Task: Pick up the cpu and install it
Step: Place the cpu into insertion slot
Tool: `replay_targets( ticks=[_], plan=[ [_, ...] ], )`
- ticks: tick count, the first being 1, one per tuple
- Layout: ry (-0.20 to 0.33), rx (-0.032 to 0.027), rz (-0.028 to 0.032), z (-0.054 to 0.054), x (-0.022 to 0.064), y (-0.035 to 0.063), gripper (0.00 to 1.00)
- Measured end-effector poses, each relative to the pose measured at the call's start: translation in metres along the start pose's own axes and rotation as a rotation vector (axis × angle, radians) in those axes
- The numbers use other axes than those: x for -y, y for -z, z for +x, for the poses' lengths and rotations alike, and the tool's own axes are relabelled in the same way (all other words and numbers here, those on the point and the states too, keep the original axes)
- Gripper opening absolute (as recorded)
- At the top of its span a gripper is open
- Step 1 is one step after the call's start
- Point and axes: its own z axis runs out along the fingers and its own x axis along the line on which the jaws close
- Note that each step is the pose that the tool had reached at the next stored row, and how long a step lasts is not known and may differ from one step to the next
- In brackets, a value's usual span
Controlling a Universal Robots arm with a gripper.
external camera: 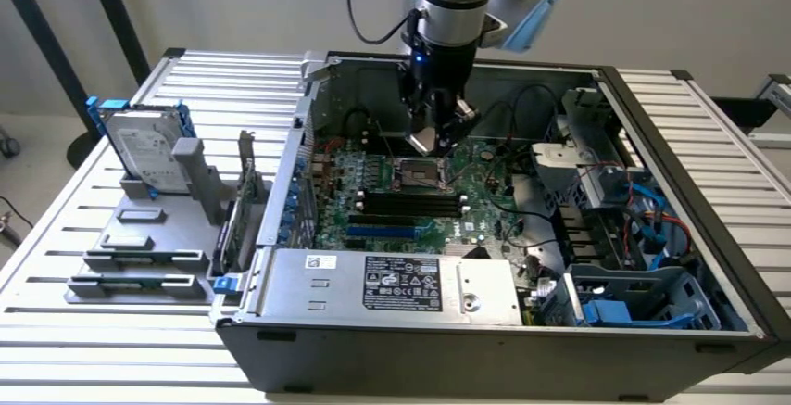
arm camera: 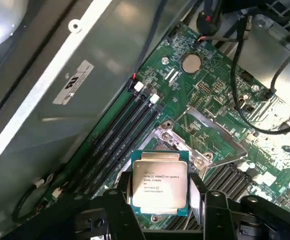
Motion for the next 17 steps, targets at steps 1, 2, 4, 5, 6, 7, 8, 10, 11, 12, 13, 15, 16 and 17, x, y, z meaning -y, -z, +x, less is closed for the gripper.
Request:
replay_targets(
  ticks=[1, 2, 4, 5, 6, 7, 8, 10, 11, 12, 13, 15, 16, 17],
  plan=[
    [-0.019, 0.0008, -0.0013, 0.000, 0.0000, -0.0011, 0.55],
    [-0.037, 0.0016, -0.0024, 0.000, 0.0001, -0.0020, 0.55],
    [-0.073, 0.0031, -0.0046, 0.000, 0.0002, -0.0040, 0.55],
    [-0.091, 0.0038, -0.0058, 0.000, 0.0002, -0.0050, 0.55],
    [-0.109, 0.0046, -0.0069, 0.000, 0.0002, -0.0060, 0.55],
    [-0.127, 0.0053, -0.0080, 0.000, 0.0003, -0.0069, 0.55],
    [-0.145, 0.0061, -0.0092, -0.001, 0.0003, -0.0079, 0.55],
    [-0.182, 0.0076, -0.0116, -0.001, 0.0004, -0.0100, 0.55],
    [-0.200, 0.0083, -0.0128, -0.001, 0.0004, -0.0111, 0.55],
    [-0.218, 0.0090, -0.0139, -0.001, 0.0005, -0.0121, 0.55],
    [-0.236, 0.0098, -0.0151, -0.001, 0.0005, -0.0131, 0.55],
    [-0.272, 0.0112, -0.0174, -0.001, 0.0006, -0.0150, 0.55],
    [-0.290, 0.0120, -0.0186, -0.001, 0.0007, -0.0159, 0.55],
    [-0.308, 0.0127, -0.0198, -0.001, 0.0007, -0.0168, 0.55]
  ],
)
